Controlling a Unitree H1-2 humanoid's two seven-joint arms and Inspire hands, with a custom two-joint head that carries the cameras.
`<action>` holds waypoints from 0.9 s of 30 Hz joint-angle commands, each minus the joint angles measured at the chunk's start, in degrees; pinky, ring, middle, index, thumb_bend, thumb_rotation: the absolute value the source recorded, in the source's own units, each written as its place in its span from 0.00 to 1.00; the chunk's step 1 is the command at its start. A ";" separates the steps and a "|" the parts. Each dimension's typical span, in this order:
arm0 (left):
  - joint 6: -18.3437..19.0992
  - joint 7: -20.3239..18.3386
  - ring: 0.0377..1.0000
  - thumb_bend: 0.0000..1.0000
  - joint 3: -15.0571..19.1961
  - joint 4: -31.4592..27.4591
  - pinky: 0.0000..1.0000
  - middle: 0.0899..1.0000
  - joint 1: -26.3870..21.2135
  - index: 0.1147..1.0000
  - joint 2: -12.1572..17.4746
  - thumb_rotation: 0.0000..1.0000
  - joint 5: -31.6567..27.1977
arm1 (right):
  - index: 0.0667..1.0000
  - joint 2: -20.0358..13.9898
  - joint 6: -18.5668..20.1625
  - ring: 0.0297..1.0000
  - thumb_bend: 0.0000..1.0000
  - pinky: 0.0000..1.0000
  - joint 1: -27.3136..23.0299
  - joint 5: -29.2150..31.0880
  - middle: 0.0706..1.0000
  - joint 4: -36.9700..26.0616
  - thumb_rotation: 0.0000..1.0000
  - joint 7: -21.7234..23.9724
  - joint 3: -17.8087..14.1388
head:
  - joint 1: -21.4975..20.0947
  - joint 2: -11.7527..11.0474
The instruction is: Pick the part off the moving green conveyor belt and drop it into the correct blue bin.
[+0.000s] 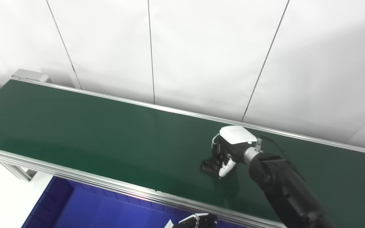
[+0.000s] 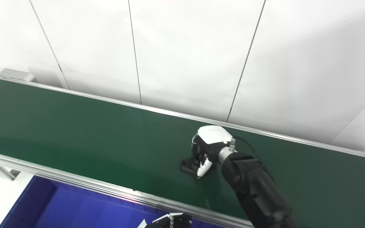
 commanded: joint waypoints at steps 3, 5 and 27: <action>-1.75 -0.28 0.75 0.89 -0.13 -0.64 0.69 0.74 -0.14 0.73 -0.38 0.72 0.03 | 0.50 -0.46 0.49 0.35 0.51 0.26 -1.58 2.73 0.42 -7.70 0.00 1.53 -3.90 | -0.32 0.08; -1.75 -0.25 0.75 0.90 -0.09 -0.69 0.69 0.74 -0.11 0.74 -0.34 0.72 0.04 | 0.49 -0.92 0.50 0.35 0.52 0.25 -1.04 3.93 0.41 -11.11 0.00 2.49 -5.39 | -0.42 0.08; -1.75 -0.43 0.76 0.86 0.08 -1.35 0.69 0.75 0.29 0.75 0.94 0.73 -0.42 | 0.52 -3.31 0.50 0.33 0.51 0.24 7.25 19.65 0.42 -33.00 0.00 3.71 -18.61 | -2.52 0.93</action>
